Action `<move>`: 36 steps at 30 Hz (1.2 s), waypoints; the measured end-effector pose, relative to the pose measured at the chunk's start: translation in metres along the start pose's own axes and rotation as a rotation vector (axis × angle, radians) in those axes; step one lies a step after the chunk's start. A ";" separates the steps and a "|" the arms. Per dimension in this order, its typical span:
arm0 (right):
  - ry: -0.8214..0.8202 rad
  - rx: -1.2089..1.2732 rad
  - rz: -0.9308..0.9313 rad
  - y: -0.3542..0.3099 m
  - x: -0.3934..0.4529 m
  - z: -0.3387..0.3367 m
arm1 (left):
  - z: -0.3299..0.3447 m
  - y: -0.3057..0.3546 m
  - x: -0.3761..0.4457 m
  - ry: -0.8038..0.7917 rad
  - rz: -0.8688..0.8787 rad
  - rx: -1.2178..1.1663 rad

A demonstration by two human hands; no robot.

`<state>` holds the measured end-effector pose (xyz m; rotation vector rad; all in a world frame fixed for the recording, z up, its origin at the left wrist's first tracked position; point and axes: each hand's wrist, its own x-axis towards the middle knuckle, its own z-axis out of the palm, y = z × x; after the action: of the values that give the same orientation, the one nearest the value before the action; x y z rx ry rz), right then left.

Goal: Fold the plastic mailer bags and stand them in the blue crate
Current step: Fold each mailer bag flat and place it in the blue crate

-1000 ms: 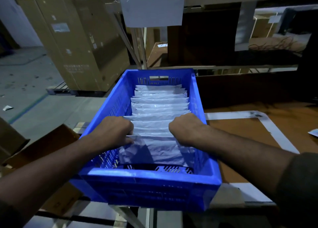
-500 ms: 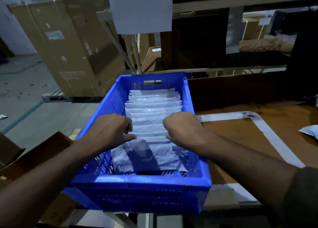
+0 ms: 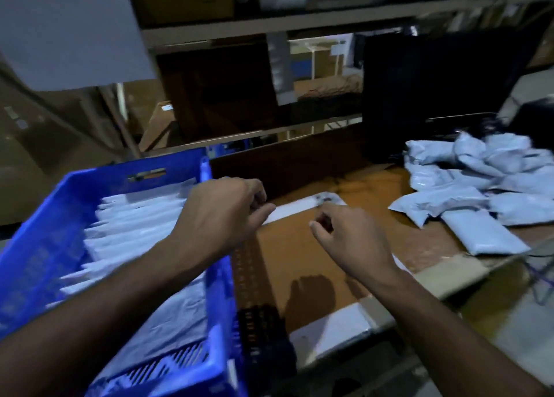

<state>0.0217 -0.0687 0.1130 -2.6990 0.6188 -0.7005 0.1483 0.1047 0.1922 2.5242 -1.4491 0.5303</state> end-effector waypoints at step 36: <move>-0.141 0.070 -0.187 0.264 0.061 0.016 | 0.255 0.202 0.112 0.003 -0.478 -0.478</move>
<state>-0.0094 -0.3241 0.0254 -2.7348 0.3053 -0.5571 0.0799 -0.1709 -0.0024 2.3416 -0.7925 0.0885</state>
